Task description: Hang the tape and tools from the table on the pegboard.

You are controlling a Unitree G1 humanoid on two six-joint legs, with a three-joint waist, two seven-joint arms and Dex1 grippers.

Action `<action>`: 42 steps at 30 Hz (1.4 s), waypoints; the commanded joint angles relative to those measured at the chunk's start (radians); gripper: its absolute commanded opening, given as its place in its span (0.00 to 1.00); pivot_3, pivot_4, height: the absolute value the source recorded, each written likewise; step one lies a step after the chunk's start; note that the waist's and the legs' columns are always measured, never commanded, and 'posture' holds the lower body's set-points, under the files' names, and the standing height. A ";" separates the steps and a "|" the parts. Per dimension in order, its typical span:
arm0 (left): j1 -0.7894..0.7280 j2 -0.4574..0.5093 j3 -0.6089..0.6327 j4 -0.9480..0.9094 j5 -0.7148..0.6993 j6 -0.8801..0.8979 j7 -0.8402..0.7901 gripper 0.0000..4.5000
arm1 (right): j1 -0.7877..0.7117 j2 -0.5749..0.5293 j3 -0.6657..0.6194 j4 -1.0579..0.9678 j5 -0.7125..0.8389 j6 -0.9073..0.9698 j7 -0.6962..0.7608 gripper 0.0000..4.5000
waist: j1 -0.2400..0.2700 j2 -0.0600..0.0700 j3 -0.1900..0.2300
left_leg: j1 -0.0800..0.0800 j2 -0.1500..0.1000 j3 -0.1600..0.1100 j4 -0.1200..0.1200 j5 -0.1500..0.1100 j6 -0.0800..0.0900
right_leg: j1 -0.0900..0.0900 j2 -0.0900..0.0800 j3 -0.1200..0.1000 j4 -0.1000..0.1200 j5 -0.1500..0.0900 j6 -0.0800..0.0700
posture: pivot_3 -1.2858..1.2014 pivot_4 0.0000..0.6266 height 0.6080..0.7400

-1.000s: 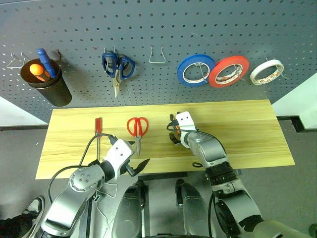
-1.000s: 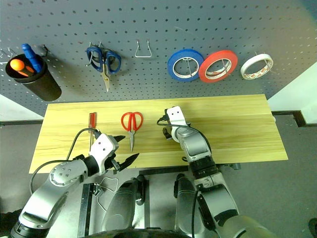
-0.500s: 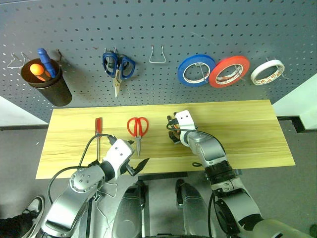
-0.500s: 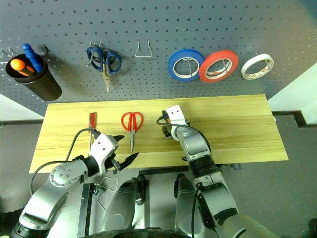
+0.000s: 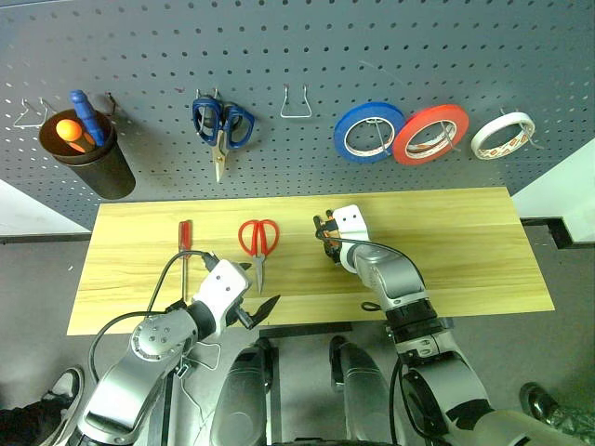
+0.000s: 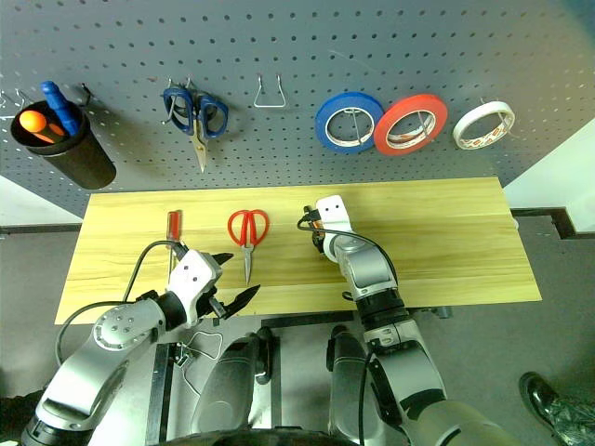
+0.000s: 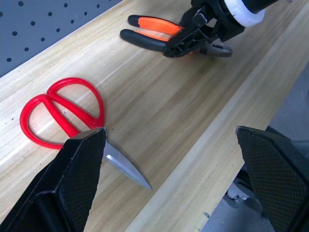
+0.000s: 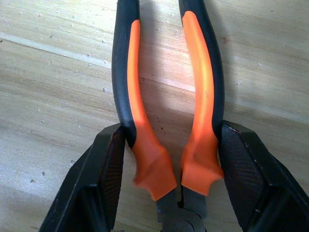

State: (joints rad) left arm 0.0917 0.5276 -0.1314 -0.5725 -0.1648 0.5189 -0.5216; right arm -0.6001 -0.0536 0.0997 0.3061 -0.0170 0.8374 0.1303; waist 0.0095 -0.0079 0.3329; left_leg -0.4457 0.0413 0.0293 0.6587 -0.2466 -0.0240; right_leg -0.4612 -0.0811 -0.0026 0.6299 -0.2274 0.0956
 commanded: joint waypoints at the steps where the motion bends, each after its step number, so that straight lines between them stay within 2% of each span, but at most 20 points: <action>1: -0.012 0.000 0.016 -0.015 -0.009 -0.023 -0.009 1.00 | 0.048 -0.028 0.036 -0.156 0.040 -0.051 0.107 0.56 | 0.001 0.000 0.000 | 0.000 0.000 0.000 0.000 0.000 0.000 | 0.000 0.000 0.000 0.000 0.000 0.001 | 0.57 0.55 0.82; 5: -0.057 -0.010 0.025 0.044 -0.019 -0.082 -0.035 1.00 | 0.166 -0.127 -0.012 -0.478 0.160 -0.051 0.272 0.56 | 0.006 0.000 0.000 | -0.002 -0.001 -0.001 -0.001 0.000 0.000 | -0.001 0.000 0.000 -0.001 0.000 0.002 | 0.57 0.49 0.82; 10: -0.116 -0.041 0.053 0.116 -0.059 -0.189 -0.080 1.00 | 0.297 -0.243 -0.056 -0.721 0.269 -0.027 0.388 0.56 | 0.005 -0.002 -0.002 | -0.003 -0.002 -0.001 0.000 0.000 -0.001 | -0.001 -0.001 -0.001 -0.001 0.000 0.003 | 0.56 0.41 0.82; 15: -0.176 -0.072 0.088 0.208 -0.092 -0.315 -0.124 1.00 | 0.453 -0.371 -0.162 -0.926 0.446 -0.027 0.533 0.56 | 0.003 -0.005 -0.007 | -0.003 -0.003 -0.001 0.000 0.001 -0.001 | 0.000 -0.001 -0.001 -0.001 0.000 0.003 | 0.55 0.35 0.82; 18: -0.215 -0.100 0.107 0.266 -0.100 -0.382 -0.129 1.00 | 0.491 -0.410 -0.263 -1.060 0.633 -0.031 0.611 0.56 | 0.002 -0.007 -0.009 | -0.003 -0.002 -0.001 0.003 0.001 -0.002 | 0.001 -0.001 -0.001 0.000 0.001 0.003 | 0.55 0.34 0.82; 20: -0.230 -0.117 0.118 0.292 -0.100 -0.417 -0.122 1.00 | 0.471 -0.403 -0.299 -1.095 0.713 -0.033 0.597 0.56 | 0.002 -0.008 -0.012 | -0.003 -0.002 -0.001 0.004 0.001 -0.002 | 0.002 0.000 -0.001 0.000 0.001 0.003 | 0.55 0.33 0.82; 26: -0.262 -0.186 0.150 0.329 -0.107 -0.495 -0.072 1.00 | 0.162 -0.269 -0.283 -1.022 0.779 -0.057 0.382 0.56 | 0.003 -0.013 -0.019 | 0.000 -0.002 -0.001 0.005 0.005 -0.008 | 0.005 0.000 -0.001 0.001 0.004 0.003 | 0.55 0.33 0.82; 29: -0.270 -0.234 0.175 0.347 -0.121 -0.539 -0.037 1.00 | 0.018 -0.212 -0.225 -0.962 0.740 -0.067 0.291 0.56 | 0.003 -0.015 -0.024 | 0.000 -0.002 -0.002 0.005 0.005 -0.008 | 0.005 -0.001 -0.001 0.001 0.005 0.003 | 0.55 0.33 0.82; 34: -0.270 -0.270 0.175 0.375 -0.113 -0.599 -0.022 1.00 | -0.123 -0.123 -0.144 -0.840 0.644 -0.115 0.179 0.56 | 0.002 -0.017 -0.028 | -0.001 -0.002 -0.002 0.005 0.005 -0.008 | 0.005 -0.001 -0.001 0.002 0.005 0.003 | 0.54 0.32 0.82; 42: -0.263 -0.317 0.170 0.414 -0.108 -0.673 0.008 1.00 | -0.267 -0.051 -0.078 -0.623 0.434 -0.281 0.078 0.56 | 0.002 -0.018 -0.040 | -0.001 -0.003 -0.002 0.006 0.005 -0.008 | 0.005 -0.001 -0.001 0.003 0.005 0.003 | 0.54 0.30 0.82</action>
State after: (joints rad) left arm -0.1727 0.2124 0.0307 -0.1462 -0.2705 -0.1227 -0.5187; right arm -0.8218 -0.1214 0.0266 -0.3038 0.4448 0.6215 0.2265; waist 0.0119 -0.0264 0.2933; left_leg -0.4462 0.0388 0.0277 0.6645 -0.2415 -0.0322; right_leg -0.4565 -0.0820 -0.0040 0.6328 -0.2223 0.0985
